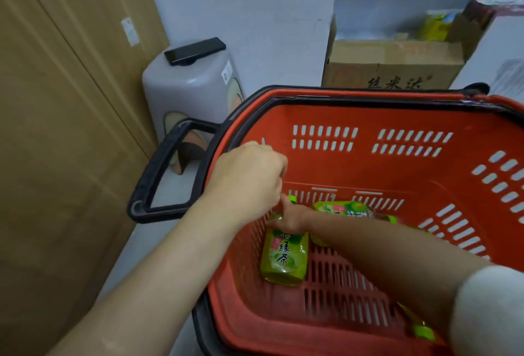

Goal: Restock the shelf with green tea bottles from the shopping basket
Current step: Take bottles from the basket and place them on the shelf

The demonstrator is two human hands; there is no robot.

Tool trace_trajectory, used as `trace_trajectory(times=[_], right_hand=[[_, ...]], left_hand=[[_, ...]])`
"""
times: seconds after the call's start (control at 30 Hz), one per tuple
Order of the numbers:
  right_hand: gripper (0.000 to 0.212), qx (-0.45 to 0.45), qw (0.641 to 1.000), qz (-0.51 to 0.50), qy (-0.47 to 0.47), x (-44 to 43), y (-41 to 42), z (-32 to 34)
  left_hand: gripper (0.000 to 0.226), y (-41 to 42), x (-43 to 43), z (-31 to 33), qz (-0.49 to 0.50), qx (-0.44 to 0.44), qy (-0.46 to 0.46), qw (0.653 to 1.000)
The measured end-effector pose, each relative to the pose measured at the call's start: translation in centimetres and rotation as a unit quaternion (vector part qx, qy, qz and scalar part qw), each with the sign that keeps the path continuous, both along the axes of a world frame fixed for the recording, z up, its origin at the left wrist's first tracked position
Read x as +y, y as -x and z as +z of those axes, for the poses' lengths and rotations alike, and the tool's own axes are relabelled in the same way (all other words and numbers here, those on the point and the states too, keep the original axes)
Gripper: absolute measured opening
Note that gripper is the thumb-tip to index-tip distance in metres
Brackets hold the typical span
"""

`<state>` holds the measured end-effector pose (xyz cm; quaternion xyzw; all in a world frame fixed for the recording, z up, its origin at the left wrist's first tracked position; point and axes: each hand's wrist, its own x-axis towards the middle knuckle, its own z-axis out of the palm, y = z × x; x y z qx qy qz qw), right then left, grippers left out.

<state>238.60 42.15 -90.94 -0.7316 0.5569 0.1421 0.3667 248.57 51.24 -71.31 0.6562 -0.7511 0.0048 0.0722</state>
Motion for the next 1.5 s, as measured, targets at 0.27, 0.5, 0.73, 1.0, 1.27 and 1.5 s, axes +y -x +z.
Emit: trace_trajectory(times=[0.27, 0.5, 0.73, 1.0, 1.27, 1.5], right_hand=[[0.087, 0.038, 0.995, 0.088, -0.016, -0.8, -1.5, -0.2], [0.014, -0.194, 0.981, 0.006, -0.007, 1.3, -0.1, 3.0], [0.014, -0.266, 0.940, 0.051, 0.209, 2.4, 4.2, 11.9], [0.014, -0.529, 0.827, 0.014, 0.192, 1.9, 5.0, 24.7], [0.026, -0.601, 0.787, -0.118, -0.079, -1.3, 7.2, 21.3], [0.088, -0.117, 0.991, 0.030, 0.055, -2.4, 13.3, 7.1]], left_hand=[[0.024, -1.0, 0.3, 0.0, 0.015, -0.020, -0.012, 1.000], [0.021, -1.0, 0.3, -0.3, 0.006, -0.034, -0.025, 0.999], [0.034, -0.8, 0.2, 0.3, -0.004, 0.076, -0.010, 0.997], [0.117, -1.1, 0.0, 1.1, -0.014, 0.363, -0.061, 0.930], [0.078, -1.2, 0.8, 1.4, 0.030, 0.341, 0.158, 0.926], [0.086, -1.8, 0.5, 0.9, 0.037, 0.374, 0.156, 0.913]])
